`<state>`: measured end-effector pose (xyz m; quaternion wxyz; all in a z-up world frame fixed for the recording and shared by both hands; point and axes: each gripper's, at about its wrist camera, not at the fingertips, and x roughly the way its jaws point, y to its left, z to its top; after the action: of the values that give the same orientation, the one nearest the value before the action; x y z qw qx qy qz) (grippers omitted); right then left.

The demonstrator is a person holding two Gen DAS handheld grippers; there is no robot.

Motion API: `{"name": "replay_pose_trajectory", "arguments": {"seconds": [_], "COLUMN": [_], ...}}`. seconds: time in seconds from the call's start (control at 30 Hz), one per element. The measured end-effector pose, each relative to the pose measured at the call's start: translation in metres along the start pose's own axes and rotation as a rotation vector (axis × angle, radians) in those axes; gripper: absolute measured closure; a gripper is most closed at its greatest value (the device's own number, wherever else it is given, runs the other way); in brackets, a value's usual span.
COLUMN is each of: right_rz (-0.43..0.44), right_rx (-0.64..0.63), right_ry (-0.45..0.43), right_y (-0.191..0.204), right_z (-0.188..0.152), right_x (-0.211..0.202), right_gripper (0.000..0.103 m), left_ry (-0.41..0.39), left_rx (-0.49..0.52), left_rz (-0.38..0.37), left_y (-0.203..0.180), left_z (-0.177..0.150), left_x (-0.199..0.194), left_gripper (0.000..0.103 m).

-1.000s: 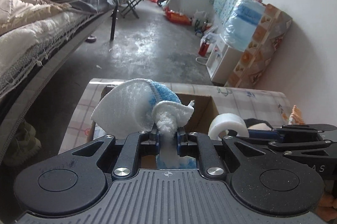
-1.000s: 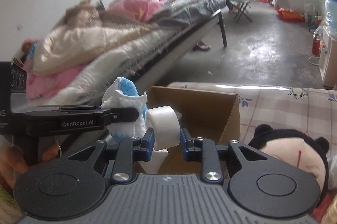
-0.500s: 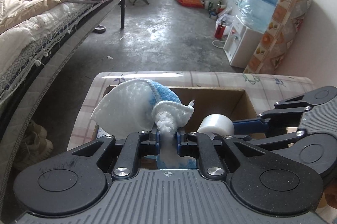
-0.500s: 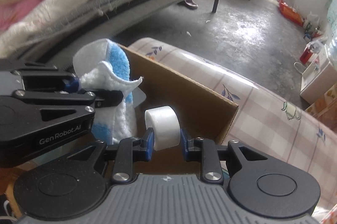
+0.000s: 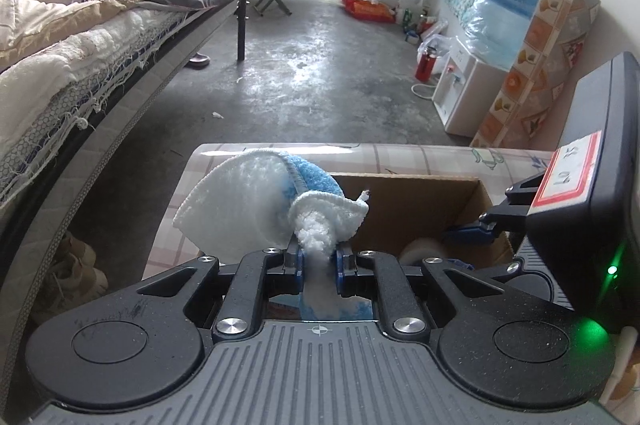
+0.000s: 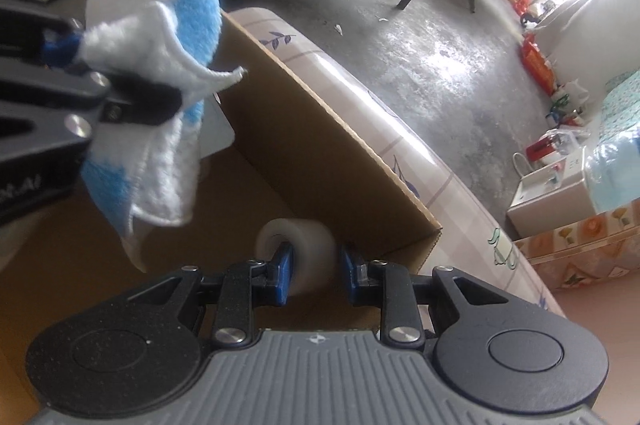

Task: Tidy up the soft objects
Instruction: 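Carry the towel and tape roll to the box and release the tape roll from the right tool, then lower the towel into the box and open the left tool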

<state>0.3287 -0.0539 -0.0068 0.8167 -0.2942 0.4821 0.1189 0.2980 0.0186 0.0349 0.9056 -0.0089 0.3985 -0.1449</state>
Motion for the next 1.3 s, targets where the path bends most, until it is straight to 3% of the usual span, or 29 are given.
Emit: {"name": "replay_pose_trajectory", "arguments": {"seconds": [0.17, 0.37, 0.6, 0.7, 0.87, 1.07, 1.27, 1.3], "right_rz": [-0.042, 0.047, 0.174, 0.223, 0.255, 0.279, 0.287, 0.288], "right_rx": [-0.023, 0.043, 0.148, 0.175, 0.194, 0.212, 0.22, 0.221], "right_ry": [-0.005, -0.1, -0.272, -0.297, -0.317, -0.345, -0.336, -0.336], "right_y": [0.003, -0.01, -0.029, -0.033, -0.035, -0.038, -0.035, -0.034], "right_z": [-0.003, -0.014, -0.064, -0.079, -0.089, -0.095, -0.101, -0.102], "right_x": [0.002, -0.029, -0.091, -0.1, -0.101, -0.1, -0.096, -0.096], "right_gripper": [0.073, 0.073, 0.074, 0.074, 0.074, 0.074, 0.074, 0.074], "left_ry": [0.002, -0.004, -0.005, -0.005, 0.017, 0.08, 0.121, 0.119], "left_rx": [-0.004, -0.005, -0.013, -0.052, -0.012, 0.001, -0.031, -0.036], "left_rz": [-0.004, -0.02, -0.045, -0.04, 0.014, 0.026, 0.004, -0.007], "left_y": [0.001, 0.002, -0.009, -0.015, -0.032, -0.036, -0.03, -0.03], "left_z": [-0.002, -0.003, 0.004, 0.01, 0.006, -0.005, -0.006, -0.004], "left_x": [0.0, -0.005, 0.001, 0.013, 0.039, 0.062, 0.069, 0.067], "left_gripper": [0.091, 0.091, 0.09, 0.089, 0.088, 0.084, 0.066, 0.056]}}
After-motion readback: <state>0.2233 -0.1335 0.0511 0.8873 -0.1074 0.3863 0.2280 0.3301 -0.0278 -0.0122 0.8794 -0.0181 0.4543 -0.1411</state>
